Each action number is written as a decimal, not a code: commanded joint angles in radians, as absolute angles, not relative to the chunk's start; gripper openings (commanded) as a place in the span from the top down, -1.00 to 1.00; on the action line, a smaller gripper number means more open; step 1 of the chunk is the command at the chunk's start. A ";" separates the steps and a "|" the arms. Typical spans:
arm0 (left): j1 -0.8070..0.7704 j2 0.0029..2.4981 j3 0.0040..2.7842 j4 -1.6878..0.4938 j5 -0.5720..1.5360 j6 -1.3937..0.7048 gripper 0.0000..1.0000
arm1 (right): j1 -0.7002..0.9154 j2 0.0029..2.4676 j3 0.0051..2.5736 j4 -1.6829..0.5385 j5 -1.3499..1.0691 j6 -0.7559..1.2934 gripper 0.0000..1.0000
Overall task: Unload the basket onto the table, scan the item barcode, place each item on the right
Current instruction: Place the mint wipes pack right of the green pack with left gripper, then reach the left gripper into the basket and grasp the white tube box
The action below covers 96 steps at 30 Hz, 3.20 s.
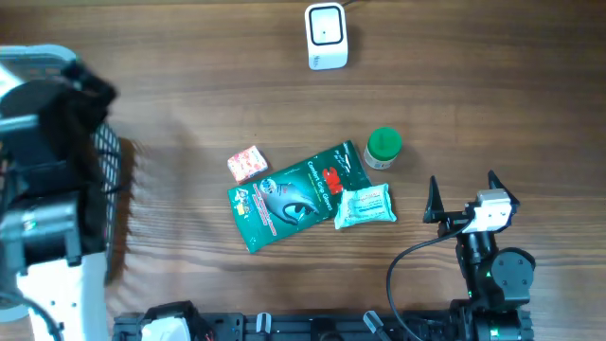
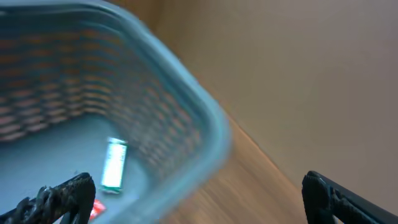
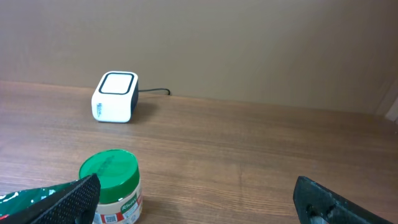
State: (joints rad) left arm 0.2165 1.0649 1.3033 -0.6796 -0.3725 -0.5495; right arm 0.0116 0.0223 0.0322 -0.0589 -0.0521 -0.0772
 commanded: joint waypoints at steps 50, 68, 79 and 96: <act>0.624 2.177 1.629 -0.941 0.085 0.045 0.15 | 0.012 0.017 0.033 -0.057 -0.060 -0.086 -1.00; 0.625 1.670 1.741 -1.051 -0.065 0.045 -0.22 | 0.012 0.017 0.033 -0.057 -0.060 -0.086 -0.99; 0.666 1.898 1.568 -0.952 0.071 0.162 -0.43 | 0.012 0.017 0.033 -0.057 -0.060 -0.086 -1.00; 0.666 2.129 1.569 -0.905 0.093 0.179 0.56 | 0.012 0.017 0.033 -0.057 -0.060 -0.086 -0.99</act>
